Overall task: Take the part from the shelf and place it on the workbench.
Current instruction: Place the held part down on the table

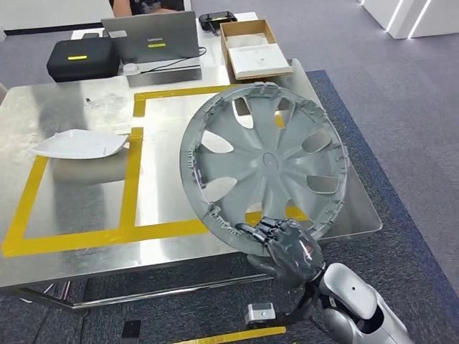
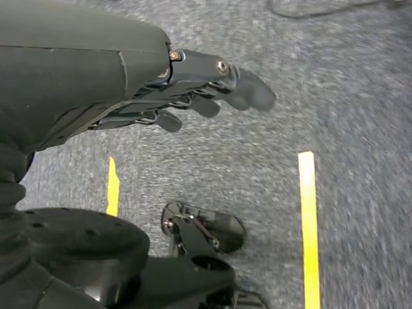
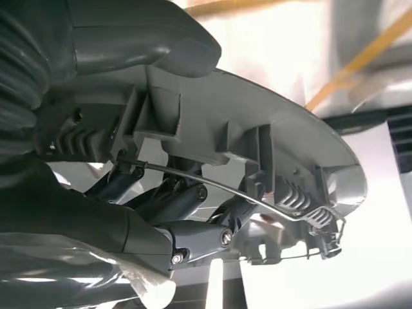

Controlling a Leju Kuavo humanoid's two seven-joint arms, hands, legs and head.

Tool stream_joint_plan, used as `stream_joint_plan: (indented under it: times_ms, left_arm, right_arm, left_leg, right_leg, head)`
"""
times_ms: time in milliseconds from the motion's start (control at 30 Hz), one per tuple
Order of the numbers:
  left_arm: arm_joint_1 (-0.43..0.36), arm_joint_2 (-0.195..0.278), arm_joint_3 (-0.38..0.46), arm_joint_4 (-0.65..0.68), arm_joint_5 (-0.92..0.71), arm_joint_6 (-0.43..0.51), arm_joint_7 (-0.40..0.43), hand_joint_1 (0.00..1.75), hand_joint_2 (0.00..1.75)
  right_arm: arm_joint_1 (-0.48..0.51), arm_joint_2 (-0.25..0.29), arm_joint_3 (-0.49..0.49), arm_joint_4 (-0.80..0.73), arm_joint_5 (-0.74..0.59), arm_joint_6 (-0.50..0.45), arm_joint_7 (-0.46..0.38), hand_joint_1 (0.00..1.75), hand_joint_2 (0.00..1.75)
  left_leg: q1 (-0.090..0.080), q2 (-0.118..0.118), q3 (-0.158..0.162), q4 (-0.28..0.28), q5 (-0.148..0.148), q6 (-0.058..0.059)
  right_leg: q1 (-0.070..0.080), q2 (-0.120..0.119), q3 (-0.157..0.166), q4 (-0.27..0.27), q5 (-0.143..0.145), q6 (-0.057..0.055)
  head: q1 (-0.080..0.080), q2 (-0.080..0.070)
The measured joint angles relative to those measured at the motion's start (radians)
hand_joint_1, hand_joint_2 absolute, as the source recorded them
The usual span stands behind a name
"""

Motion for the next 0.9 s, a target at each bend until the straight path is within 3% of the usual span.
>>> stream_joint_plan:
  times_ms: [67, 133, 200, 233, 267, 300, 367, 400, 500, 533, 600, 667, 700, 733, 767, 833, 867, 900]
  left_arm:
    - [-0.003, -0.001, 0.000, -0.002, -0.006, -0.005, 0.000, 0.00, 1.75]
    - [0.000, 0.000, 0.000, -0.002, -0.008, -0.008, 0.000, 0.00, 1.75]
    - [0.006, 0.000, 0.000, -0.003, -0.009, -0.009, 0.000, 0.00, 1.75]
    - [0.008, 0.001, 0.000, -0.003, -0.009, -0.009, 0.001, 0.00, 1.75]
    - [0.010, 0.001, 0.000, -0.003, -0.009, -0.009, 0.001, 0.00, 1.75]
    - [0.011, 0.002, 0.000, -0.003, -0.009, -0.009, 0.001, 0.00, 1.75]
    - [0.013, 0.004, 0.001, -0.003, -0.010, -0.009, 0.001, 0.00, 1.75]
    - [0.014, 0.004, 0.001, -0.003, -0.010, -0.009, 0.001, 0.00, 1.75]
    - [0.014, 0.004, 0.001, -0.004, -0.011, -0.008, 0.001, 0.00, 1.75]
    - [0.013, 0.004, 0.002, -0.005, -0.014, -0.008, 0.001, 0.00, 1.75]
    - [0.011, 0.003, 0.002, -0.005, -0.026, -0.008, 0.006, 0.00, 1.75]
    - [0.010, 0.004, 0.001, -0.005, -0.046, -0.007, 0.014, 0.00, 1.75]
    - [0.011, 0.004, -0.001, -0.005, -0.058, -0.007, 0.016, 0.00, 1.75]
    - [0.011, 0.004, -0.003, -0.005, -0.071, -0.008, 0.018, 0.00, 1.75]
    - [0.011, 0.004, -0.007, -0.005, -0.085, -0.010, 0.019, 0.00, 1.75]
    - [0.007, 0.004, -0.018, -0.005, -0.114, -0.018, 0.020, 0.00, 1.75]
    - [0.003, 0.004, -0.025, -0.005, -0.129, -0.024, 0.020, 0.00, 1.75]
    - [-0.002, 0.004, -0.034, -0.005, -0.144, -0.029, 0.020, 0.00, 1.75]
  right_arm:
    - [-0.048, 0.016, 0.019, 0.027, -0.007, 0.009, 0.006, 1.75, 1.75]
    - [-0.075, 0.023, 0.034, 0.044, -0.008, 0.011, 0.007, 1.75, 1.75]
    - [-0.088, 0.027, 0.047, 0.055, -0.010, 0.011, 0.008, 1.75, 1.75]
    - [-0.092, 0.029, 0.052, 0.060, -0.011, 0.011, 0.010, 1.75, 1.75]
    - [-0.095, 0.030, 0.057, 0.064, -0.013, 0.011, 0.011, 1.75, 1.75]
    - [-0.097, 0.031, 0.060, 0.069, -0.014, 0.011, 0.013, 1.75, 1.75]
    - [-0.103, 0.034, 0.068, 0.078, -0.015, 0.012, 0.015, 1.75, 1.75]
    - [-0.106, 0.036, 0.072, 0.081, -0.015, 0.012, 0.015, 1.75, 1.75]
    - [-0.119, 0.038, 0.082, 0.087, -0.016, 0.012, 0.016, 1.75, 1.75]
    - [-0.126, 0.038, 0.086, 0.090, -0.018, 0.014, 0.016, 1.75, 1.75]
    - [-0.150, 0.043, 0.094, 0.102, -0.026, 0.030, 0.016, 1.75, 1.75]
    - [-0.190, 0.057, 0.107, 0.130, -0.039, 0.061, 0.019, 1.75, 1.75]
    - [-0.214, 0.069, 0.115, 0.149, -0.047, 0.078, 0.021, 1.75, 1.75]
    - [-0.240, 0.084, 0.124, 0.172, -0.056, 0.093, 0.023, 1.75, 1.75]
    - [-0.268, 0.101, 0.135, 0.199, -0.064, 0.106, 0.025, 1.75, 1.75]
    - [-0.325, 0.146, 0.163, 0.265, -0.072, 0.123, 0.028, 1.75, 1.75]
    - [-0.353, 0.173, 0.180, 0.305, -0.070, 0.128, 0.032, 1.75, 1.75]
    - [-0.378, 0.200, 0.198, 0.344, -0.065, 0.130, 0.035, 1.75, 1.75]
  left_leg:
    - [0.003, 0.001, -0.069, 0.109, 0.004, -0.012]
    - [0.006, 0.001, -0.155, 0.211, -0.044, -0.021]
    - [0.007, 0.001, -0.204, 0.227, -0.087, -0.023]
    - [0.006, 0.001, -0.211, 0.198, -0.078, -0.020]
    - [0.006, 0.001, -0.207, 0.147, -0.040, -0.015]
    - [0.003, 0.002, -0.200, 0.086, 0.021, -0.008]
    - [-0.004, 0.002, -0.185, 0.001, 0.104, 0.005]
    - [-0.007, 0.001, -0.181, -0.018, 0.119, 0.011]
    - [-0.002, 0.000, -0.150, -0.042, 0.117, 0.029]
    - [0.000, 0.000, -0.137, -0.046, 0.118, 0.034]
    - [0.003, 0.001, -0.119, -0.049, 0.113, 0.038]
    - [0.003, 0.000, -0.106, -0.049, 0.097, 0.040]
    - [0.003, -0.001, -0.096, -0.049, 0.087, 0.039]
    - [0.003, -0.001, -0.084, -0.049, 0.076, 0.038]
    - [0.003, -0.002, -0.071, -0.049, 0.065, 0.036]
    - [0.002, -0.003, -0.047, -0.048, 0.042, 0.028]
    - [0.002, -0.003, -0.041, -0.047, 0.033, 0.022]
    - [0.002, -0.003, -0.037, -0.047, 0.027, 0.016]
  right_leg:
    - [-0.003, -0.003, 0.026, -0.009, -0.012, -0.009]
    - [-0.003, -0.006, 0.048, -0.013, -0.030, -0.013]
    - [-0.003, -0.005, 0.074, -0.013, -0.052, -0.012]
    - [-0.003, -0.005, 0.088, -0.013, -0.063, -0.011]
    - [-0.002, -0.005, 0.103, -0.014, -0.075, -0.010]
    - [-0.002, -0.005, 0.114, -0.014, -0.086, -0.008]
    - [0.000, -0.002, 0.128, -0.020, -0.108, 0.001]
    - [0.001, 0.000, 0.137, -0.021, -0.112, 0.007]
    - [0.003, 0.002, 0.147, -0.004, -0.100, 0.025]
    - [0.003, 0.001, 0.127, 0.027, -0.097, 0.029]
    - [0.003, 0.000, 0.053, 0.130, -0.114, 0.034]
    - [0.002, -0.001, -0.031, 0.208, -0.174, 0.037]
    - [0.002, -0.001, -0.059, 0.214, -0.199, 0.038]
    - [0.002, -0.002, -0.073, 0.194, -0.203, 0.038]
    - [0.002, -0.002, -0.075, 0.151, -0.174, 0.038]
    - [0.005, -0.002, -0.066, 0.048, -0.047, 0.030]
    - [0.007, -0.002, -0.058, 0.015, 0.005, 0.023]
    - [0.010, -0.001, -0.054, 0.000, 0.035, 0.014]
  head:
    - [-0.005, 0.000]
    - [-0.008, 0.000]
    - [-0.009, 0.000]
    - [-0.009, 0.000]
    - [-0.009, 0.000]
    - [-0.010, 0.000]
    - [-0.010, 0.000]
    - [-0.011, 0.000]
    - [-0.010, 0.000]
    - [-0.008, 0.000]
    - [-0.004, 0.000]
    - [-0.003, 0.000]
    - [-0.002, 0.000]
    - [-0.002, 0.000]
    - [-0.002, 0.000]
    - [-0.003, 0.000]
    - [-0.005, 0.000]
    - [-0.006, 0.000]
